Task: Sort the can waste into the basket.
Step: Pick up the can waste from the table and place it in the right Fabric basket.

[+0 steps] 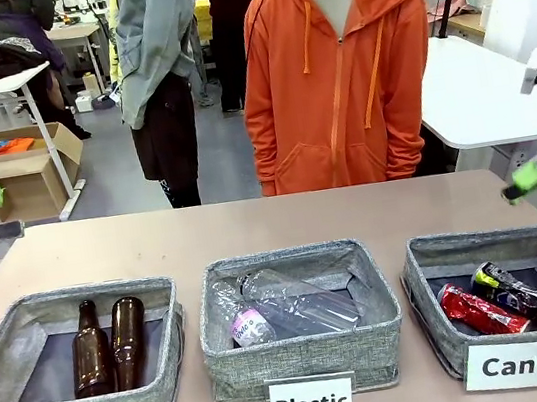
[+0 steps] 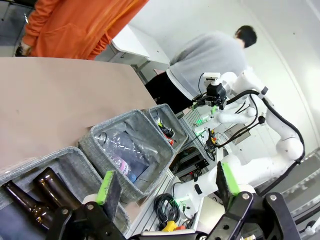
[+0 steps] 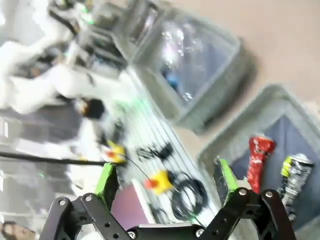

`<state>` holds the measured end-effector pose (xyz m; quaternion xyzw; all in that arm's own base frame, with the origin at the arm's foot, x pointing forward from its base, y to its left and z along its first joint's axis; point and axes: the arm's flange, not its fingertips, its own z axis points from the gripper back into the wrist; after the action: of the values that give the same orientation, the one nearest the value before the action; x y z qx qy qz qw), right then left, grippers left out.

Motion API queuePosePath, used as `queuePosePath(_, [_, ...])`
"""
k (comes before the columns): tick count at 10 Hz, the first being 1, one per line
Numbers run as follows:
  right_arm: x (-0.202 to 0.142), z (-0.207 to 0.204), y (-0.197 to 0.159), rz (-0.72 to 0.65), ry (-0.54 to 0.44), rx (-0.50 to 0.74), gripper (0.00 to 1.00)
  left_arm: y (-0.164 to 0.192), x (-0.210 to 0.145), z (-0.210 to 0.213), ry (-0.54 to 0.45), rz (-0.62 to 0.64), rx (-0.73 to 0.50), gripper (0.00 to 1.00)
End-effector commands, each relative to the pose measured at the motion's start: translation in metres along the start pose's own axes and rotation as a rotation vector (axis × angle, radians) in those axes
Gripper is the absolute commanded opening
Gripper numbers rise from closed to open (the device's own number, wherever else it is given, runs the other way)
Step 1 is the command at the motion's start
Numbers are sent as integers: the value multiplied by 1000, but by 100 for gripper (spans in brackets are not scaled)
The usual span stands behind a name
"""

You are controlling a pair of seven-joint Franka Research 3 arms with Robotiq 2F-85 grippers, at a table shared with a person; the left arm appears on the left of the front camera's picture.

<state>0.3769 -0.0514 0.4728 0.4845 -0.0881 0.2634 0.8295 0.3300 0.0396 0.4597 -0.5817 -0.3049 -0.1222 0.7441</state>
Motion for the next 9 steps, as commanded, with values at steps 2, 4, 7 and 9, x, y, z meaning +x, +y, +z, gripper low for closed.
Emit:
queuePosePath(2, [-2,18,-20,-324,-813,533,100,-3,-2,1,-9,12,-6,100])
queuePosePath(4, [14,3,-28,-391,-776,538,100,-3,-2,1,-9,12,-6,100])
queuePosePath(7, [62,-51,-39,-489,-518,306,100,-3,-2,1,-9,12,-6,100])
queuePosePath(9, [38,-37,-49,-466,-609,386,100,-3,-2,1,-9,12,-6,100])
